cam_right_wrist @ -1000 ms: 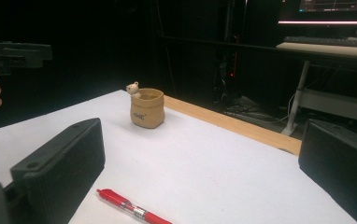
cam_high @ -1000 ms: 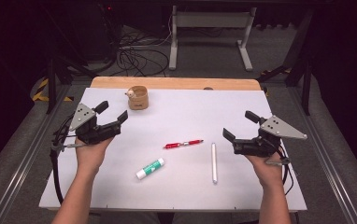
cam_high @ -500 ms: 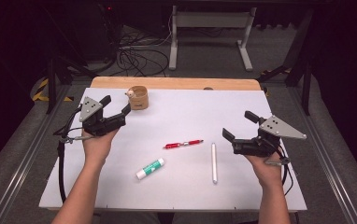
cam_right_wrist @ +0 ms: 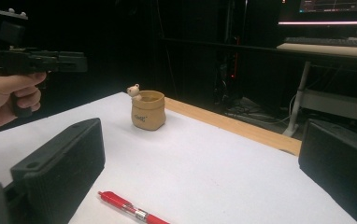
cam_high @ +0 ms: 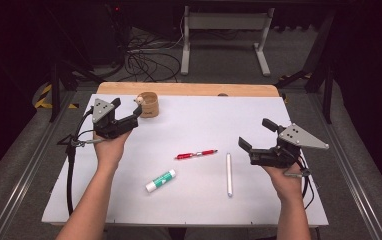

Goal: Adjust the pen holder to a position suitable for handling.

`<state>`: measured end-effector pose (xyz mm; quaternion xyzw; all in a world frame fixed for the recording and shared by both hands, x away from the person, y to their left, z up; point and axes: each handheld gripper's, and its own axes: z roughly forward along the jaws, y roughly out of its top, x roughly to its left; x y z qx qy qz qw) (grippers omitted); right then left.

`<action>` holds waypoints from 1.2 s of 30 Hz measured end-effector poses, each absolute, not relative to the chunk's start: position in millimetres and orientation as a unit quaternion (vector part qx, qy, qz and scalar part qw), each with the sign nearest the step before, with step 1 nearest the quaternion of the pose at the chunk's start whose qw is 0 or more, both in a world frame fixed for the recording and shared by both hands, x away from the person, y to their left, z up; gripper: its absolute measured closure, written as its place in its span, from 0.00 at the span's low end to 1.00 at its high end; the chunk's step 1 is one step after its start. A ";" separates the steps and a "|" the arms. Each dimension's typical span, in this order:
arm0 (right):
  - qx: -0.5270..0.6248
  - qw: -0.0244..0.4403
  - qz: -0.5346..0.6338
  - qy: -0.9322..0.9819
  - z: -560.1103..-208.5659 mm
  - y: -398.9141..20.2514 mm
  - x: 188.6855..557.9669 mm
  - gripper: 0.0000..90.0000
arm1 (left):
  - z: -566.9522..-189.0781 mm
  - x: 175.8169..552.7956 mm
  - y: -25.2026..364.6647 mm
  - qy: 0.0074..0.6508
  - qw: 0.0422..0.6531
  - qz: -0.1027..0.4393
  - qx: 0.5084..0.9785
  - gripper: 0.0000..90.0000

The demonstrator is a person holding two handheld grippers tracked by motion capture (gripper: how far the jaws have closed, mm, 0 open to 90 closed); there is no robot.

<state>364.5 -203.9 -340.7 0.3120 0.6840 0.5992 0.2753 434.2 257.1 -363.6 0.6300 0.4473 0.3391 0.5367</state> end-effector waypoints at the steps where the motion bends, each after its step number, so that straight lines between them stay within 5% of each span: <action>1: 0.312 0.275 0.600 0.684 -340.7 -204.1 364.5 0.01 | -364.4 436.0 256.7 0.449 0.537 0.338 0.629 0.21; 36: 0.315 0.272 0.601 0.682 -341.1 -206.5 365.7 0.01 | -381.1 496.3 249.2 0.503 0.495 0.331 0.627 0.22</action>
